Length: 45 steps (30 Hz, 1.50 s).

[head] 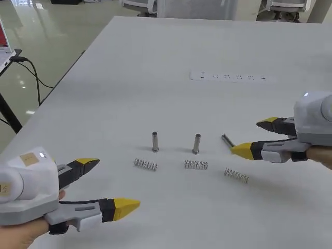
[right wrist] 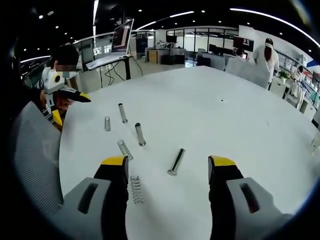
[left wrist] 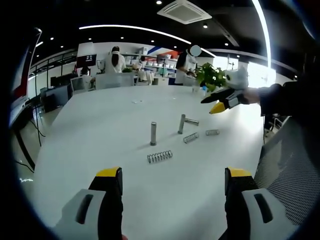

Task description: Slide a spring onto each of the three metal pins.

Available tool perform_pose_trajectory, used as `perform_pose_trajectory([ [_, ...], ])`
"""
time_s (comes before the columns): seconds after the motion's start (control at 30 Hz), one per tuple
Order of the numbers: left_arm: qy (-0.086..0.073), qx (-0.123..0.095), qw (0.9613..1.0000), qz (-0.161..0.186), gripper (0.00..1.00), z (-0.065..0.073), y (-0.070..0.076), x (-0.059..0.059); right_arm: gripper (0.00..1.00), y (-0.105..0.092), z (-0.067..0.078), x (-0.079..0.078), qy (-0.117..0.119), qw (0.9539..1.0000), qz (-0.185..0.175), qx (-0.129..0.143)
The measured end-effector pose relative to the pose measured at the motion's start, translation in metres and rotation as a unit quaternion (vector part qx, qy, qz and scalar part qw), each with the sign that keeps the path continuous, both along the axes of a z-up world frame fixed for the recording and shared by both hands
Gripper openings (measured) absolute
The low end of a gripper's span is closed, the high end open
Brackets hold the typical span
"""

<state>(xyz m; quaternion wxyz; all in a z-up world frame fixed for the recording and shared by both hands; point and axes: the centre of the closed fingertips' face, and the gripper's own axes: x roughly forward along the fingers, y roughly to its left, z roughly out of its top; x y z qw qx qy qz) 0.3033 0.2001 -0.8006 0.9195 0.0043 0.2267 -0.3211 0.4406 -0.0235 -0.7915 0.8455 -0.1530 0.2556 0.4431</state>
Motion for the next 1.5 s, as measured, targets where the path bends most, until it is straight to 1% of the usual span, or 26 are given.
perform_pose_trajectory([
  [0.23, -0.001, 0.0, 1.0, 0.002, 0.83, 0.0, 0.001, 0.0, 0.62, 0.005, -0.004, 0.01, 0.006, 0.9999, -0.005, -0.011],
  [0.57, -0.003, 0.0, 1.0, 0.004, 0.82, 0.003, 0.0, 0.001, 0.6, 0.009, -0.014, 0.025, 0.017, 0.999, -0.016, -0.037],
  [0.73, -0.004, -0.002, 1.0, 0.005, 0.82, 0.004, 0.001, 0.002, 0.59, 0.011, -0.017, 0.033, 0.021, 0.9985, -0.023, -0.044],
  [0.87, -0.004, -0.001, 1.0, 0.005, 0.82, 0.004, 0.001, 0.002, 0.58, 0.014, -0.022, 0.036, 0.027, 0.9979, -0.023, -0.053],
  [1.0, -0.006, -0.003, 1.0, 0.006, 0.82, 0.005, 0.001, 0.004, 0.56, 0.017, -0.028, 0.038, 0.045, 0.997, -0.029, -0.055],
  [1.17, -0.006, -0.004, 1.0, 0.006, 0.81, 0.006, 0.001, 0.003, 0.48, 0.022, -0.035, 0.043, 0.06, 0.995, -0.04, -0.069],
  [1.27, -0.004, -0.005, 0.9999, 0.008, 0.81, 0.005, 0.003, 0.002, 0.44, 0.026, -0.038, 0.043, 0.066, 0.9944, -0.04, -0.072],
  [1.37, -0.003, -0.005, 0.9999, 0.01, 0.8, 0.004, 0.005, 0.002, 0.4, 0.028, -0.044, 0.043, 0.077, 0.9927, -0.044, -0.082],
  [1.5, -0.003, -0.007, 0.9999, 0.013, 0.8, 0.004, 0.006, 0.003, 0.35, 0.03, -0.048, 0.044, 0.078, 0.9913, -0.046, -0.096],
])
